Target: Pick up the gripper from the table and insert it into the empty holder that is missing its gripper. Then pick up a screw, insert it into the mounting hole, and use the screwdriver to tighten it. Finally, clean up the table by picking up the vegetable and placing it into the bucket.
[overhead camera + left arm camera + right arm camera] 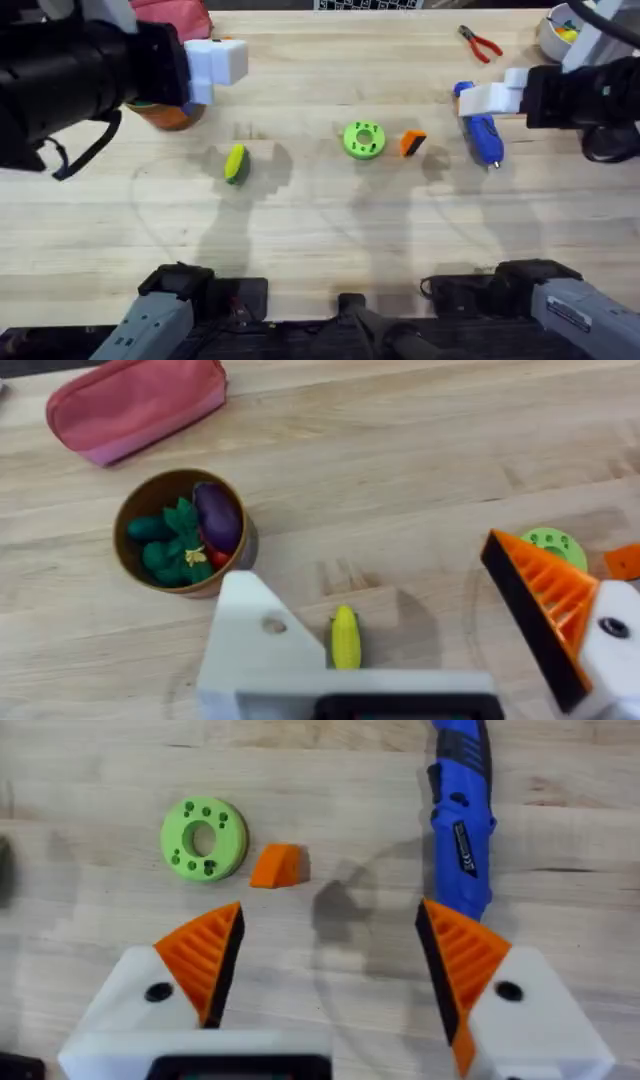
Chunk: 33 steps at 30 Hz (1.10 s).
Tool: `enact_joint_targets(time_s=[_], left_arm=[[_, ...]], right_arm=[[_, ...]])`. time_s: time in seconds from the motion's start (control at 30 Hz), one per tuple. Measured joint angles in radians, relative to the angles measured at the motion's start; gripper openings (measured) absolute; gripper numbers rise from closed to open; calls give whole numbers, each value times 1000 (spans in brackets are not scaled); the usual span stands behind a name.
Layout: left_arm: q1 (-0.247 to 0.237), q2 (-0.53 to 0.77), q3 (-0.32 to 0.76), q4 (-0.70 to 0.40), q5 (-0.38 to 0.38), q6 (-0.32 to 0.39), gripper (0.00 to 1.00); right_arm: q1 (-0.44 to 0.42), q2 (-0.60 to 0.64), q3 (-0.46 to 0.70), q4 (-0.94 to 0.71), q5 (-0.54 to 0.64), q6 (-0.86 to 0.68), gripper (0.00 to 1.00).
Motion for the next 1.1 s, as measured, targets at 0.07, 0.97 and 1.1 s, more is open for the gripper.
enact_joint_targets(time_s=[0.07, 0.97, 1.1], left_arm=[[0, -3, 0, -1, -12, 6, 949], [0, -315, -634, 638, 145, 18, 949], [0, -437, -778, 794, 213, 19, 949]], right_arm=[[0, 0, 0, 0, 0, 0, 992], [0, 0, 0, -2, 0, 0, 992], [0, 0, 0, -2, 0, 0, 991]])
